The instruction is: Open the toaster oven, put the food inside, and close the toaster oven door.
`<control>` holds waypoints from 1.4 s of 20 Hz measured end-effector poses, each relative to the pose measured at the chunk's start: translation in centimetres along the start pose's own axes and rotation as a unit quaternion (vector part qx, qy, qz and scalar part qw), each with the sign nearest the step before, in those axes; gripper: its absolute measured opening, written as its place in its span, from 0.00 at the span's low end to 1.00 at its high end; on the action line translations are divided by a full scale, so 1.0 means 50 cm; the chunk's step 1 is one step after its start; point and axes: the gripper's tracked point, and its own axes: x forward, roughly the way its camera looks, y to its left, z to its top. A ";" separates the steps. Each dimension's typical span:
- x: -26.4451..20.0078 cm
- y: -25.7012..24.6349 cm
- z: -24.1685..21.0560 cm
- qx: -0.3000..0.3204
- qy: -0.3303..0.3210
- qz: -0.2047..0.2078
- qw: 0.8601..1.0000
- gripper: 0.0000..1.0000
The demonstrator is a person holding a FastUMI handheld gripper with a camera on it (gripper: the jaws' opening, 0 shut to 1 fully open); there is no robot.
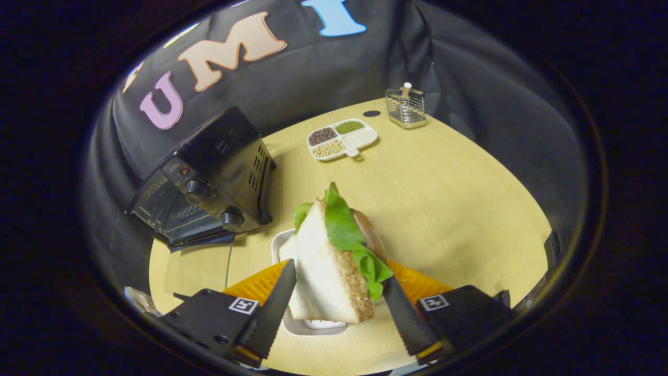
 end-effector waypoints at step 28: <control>-0.125 0.185 0.088 0.129 -0.003 0.151 0.980 0.35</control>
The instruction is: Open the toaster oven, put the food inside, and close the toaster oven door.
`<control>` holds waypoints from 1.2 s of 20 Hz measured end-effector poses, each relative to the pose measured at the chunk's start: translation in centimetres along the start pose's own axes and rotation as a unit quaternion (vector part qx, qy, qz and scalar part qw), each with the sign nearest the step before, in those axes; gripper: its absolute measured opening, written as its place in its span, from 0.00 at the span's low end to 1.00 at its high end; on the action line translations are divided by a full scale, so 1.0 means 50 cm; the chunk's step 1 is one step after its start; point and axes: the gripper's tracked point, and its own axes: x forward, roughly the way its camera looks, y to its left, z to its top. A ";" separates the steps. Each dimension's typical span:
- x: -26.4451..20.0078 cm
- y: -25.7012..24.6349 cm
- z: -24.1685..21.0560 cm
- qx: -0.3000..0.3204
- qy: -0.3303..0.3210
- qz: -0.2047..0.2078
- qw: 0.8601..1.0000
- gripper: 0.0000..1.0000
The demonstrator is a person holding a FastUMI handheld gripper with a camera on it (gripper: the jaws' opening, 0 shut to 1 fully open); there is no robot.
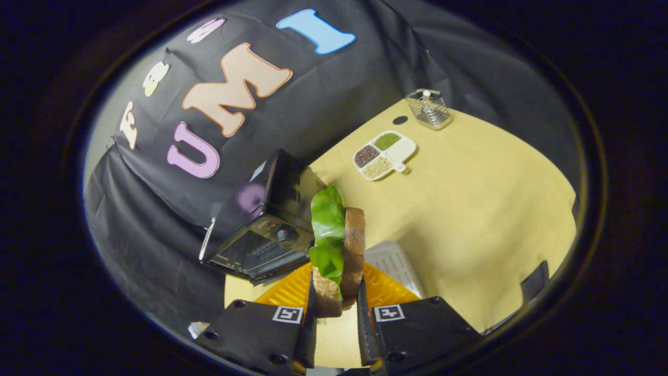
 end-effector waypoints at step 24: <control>0.311 0.363 -0.203 0.165 0.072 0.135 0.974 0.35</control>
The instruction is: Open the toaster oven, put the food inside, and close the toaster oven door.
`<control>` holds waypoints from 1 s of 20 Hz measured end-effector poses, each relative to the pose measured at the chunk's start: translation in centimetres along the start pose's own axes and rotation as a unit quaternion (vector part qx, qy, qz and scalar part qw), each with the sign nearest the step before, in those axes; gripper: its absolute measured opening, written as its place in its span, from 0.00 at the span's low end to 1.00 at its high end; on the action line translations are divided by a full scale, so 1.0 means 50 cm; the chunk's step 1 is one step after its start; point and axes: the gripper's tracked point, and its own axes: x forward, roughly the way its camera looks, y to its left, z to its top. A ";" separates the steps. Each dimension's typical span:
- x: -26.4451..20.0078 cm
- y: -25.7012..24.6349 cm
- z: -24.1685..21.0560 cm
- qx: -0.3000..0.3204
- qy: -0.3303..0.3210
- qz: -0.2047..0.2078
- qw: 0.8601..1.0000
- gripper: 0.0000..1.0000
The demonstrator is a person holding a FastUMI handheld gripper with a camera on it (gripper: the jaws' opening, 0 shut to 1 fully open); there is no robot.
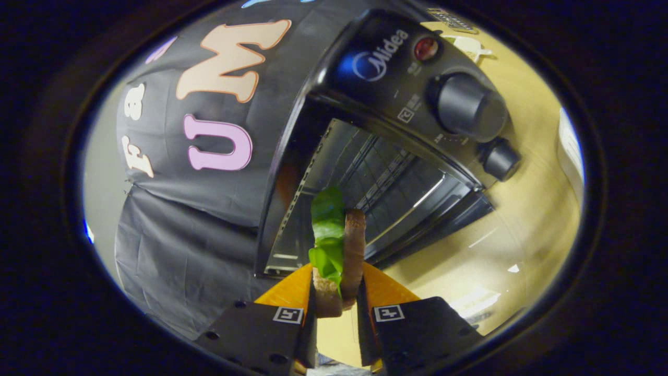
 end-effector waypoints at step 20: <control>-0.007 -0.091 0.085 -0.103 -0.141 -0.185 0.967 0.99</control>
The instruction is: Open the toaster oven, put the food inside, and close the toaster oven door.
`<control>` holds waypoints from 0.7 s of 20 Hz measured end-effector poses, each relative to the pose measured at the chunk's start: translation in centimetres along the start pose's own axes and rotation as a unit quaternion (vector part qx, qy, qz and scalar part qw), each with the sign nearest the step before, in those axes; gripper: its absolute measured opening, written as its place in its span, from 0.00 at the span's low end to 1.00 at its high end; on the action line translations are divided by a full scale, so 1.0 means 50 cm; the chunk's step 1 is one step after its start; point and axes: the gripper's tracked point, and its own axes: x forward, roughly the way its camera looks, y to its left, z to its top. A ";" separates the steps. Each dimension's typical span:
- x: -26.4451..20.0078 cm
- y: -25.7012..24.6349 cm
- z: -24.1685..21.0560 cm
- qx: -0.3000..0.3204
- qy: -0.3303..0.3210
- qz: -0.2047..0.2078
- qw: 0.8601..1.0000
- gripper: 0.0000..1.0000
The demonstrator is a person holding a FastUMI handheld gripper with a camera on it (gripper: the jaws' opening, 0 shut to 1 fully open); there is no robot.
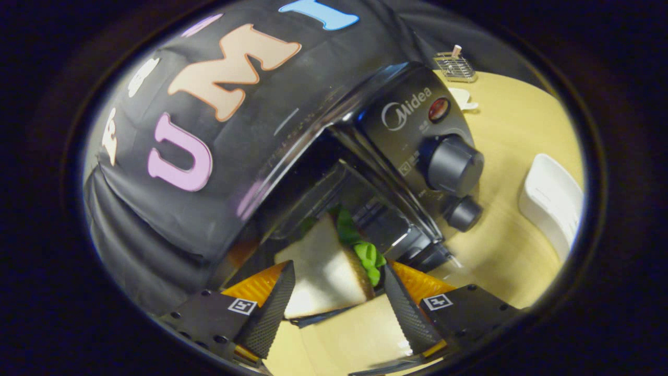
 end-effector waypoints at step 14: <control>-0.214 -0.022 -0.242 -0.186 0.142 0.051 0.971 0.99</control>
